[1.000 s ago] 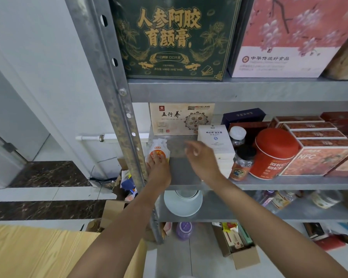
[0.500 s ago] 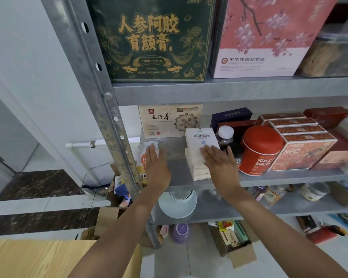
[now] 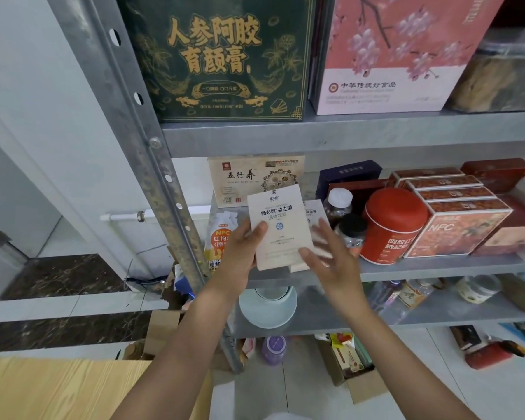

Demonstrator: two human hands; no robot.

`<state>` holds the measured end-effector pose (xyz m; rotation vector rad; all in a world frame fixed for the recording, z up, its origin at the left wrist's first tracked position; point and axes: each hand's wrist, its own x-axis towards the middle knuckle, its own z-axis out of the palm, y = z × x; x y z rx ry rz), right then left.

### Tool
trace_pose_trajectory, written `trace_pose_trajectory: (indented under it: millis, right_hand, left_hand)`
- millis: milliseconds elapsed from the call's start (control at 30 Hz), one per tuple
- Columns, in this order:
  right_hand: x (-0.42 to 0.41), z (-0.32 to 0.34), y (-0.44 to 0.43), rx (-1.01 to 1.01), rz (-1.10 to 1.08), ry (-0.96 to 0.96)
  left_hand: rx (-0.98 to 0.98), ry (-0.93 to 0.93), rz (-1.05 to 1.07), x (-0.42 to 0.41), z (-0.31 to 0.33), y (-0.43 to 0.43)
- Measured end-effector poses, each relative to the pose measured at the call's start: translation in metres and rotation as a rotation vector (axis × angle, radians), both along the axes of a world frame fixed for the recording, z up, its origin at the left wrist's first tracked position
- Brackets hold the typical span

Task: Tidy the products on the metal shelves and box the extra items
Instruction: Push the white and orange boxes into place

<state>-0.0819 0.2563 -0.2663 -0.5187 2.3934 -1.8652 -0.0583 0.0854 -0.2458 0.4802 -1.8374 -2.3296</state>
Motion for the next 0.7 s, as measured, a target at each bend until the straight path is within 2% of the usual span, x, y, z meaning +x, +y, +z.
trace_pose_trajectory:
  millis: [33,67,133,200,267,300,367,433,500,567,633,700]
  right_hand:
    - [0.002,0.006,-0.003,-0.154,0.061,-0.211]
    - [0.003,0.008,-0.006,-0.281,0.088,-0.344]
    - [0.007,0.007,-0.011,-0.319,0.029,-0.347]
    - [0.013,0.006,-0.014,-0.047,-0.108,-0.056]
    - [0.019,0.002,-0.018,0.338,-0.238,0.433]
    - [0.023,-0.001,-0.022,0.464,-0.277,0.642]
    - [0.032,-0.002,-0.028,0.581,-0.281,0.837]
    - [0.036,-0.007,-0.030,0.568,-0.195,0.857]
    - [0.034,-0.008,-0.029,0.446,-0.020,0.666]
    - [0.032,-0.006,-0.026,0.266,0.103,0.251]
    - [0.026,-0.003,-0.025,0.027,0.109,-0.205]
    - [0.020,-0.002,-0.021,-0.254,0.196,-0.474]
  left_hand:
    - [-0.021,0.021,-0.021,0.004,0.002,0.001]
    - [-0.056,0.034,-0.034,0.008,0.005,0.002]
    - [-0.188,0.063,-0.025,0.013,0.011,0.003]
    - [-0.295,0.121,-0.041,0.016,0.015,0.004]
    - [-0.278,0.122,-0.105,0.021,0.020,0.006]
    - [-0.226,0.075,-0.110,0.023,0.021,0.007]
    - [-0.098,0.015,-0.040,0.025,0.020,0.006]
    - [0.012,-0.002,0.087,0.028,0.020,0.001]
    - [0.109,-0.013,0.137,0.030,0.019,-0.005]
    - [0.171,-0.003,0.129,0.033,0.019,-0.010]
    - [0.197,0.009,0.109,0.034,0.018,-0.012]
    - [0.194,0.024,0.078,0.036,0.018,-0.012]
